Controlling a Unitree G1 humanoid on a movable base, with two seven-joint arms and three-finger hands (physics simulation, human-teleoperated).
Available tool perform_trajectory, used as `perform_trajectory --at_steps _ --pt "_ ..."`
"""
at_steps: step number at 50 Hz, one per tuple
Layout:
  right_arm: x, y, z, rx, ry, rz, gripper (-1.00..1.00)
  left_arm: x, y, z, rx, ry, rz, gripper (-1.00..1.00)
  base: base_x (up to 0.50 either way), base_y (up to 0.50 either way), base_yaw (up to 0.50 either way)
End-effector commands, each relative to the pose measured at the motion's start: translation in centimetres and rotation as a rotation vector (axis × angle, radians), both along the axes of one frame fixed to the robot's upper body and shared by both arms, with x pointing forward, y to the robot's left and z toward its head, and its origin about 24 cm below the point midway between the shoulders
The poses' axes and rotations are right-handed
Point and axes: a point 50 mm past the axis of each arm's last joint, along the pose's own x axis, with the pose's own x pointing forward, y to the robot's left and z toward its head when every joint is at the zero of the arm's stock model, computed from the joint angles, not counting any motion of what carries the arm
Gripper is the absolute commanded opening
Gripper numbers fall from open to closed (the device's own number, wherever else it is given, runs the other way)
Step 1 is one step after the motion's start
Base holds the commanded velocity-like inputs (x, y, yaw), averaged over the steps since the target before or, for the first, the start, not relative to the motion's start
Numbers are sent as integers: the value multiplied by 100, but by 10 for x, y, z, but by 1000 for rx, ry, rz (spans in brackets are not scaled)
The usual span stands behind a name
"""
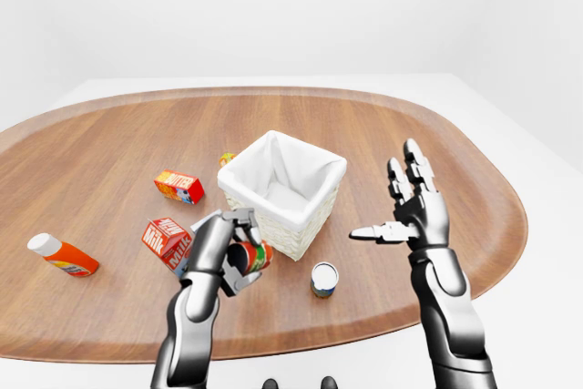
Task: Pick up the tomato sauce, and put it in the basket.
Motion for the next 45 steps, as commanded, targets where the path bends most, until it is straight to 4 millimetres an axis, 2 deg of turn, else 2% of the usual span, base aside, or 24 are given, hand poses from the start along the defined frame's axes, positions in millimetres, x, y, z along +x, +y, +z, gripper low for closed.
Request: perform_trajectory --at_steps 1,11,17,22,30,45 --pt "0 0 0 -1 0 -1 100 1 2 12 4 -38 11 -100 0 0 0" --pt "1 -2 2 0 -7 -7 100 5 0 19 0 -50 9 -100 0 0 0" --pt "1 -3 4 2 -16 -10 100 11 -2 31 -4 -83 -2 -100 0 0 0" --pt "2 -4 3 4 -11 -12 100 20 -6 53 -2 -158 -34 -100 0 0 0" --pt "3 -4 3 4 -9 -13 100 23 -13 73 14 -229 -76 -100 0 0 0" --pt "4 -4 -1 2 5 -11 100 28 -14 84 19 -268 -88 -100 0 0 0"
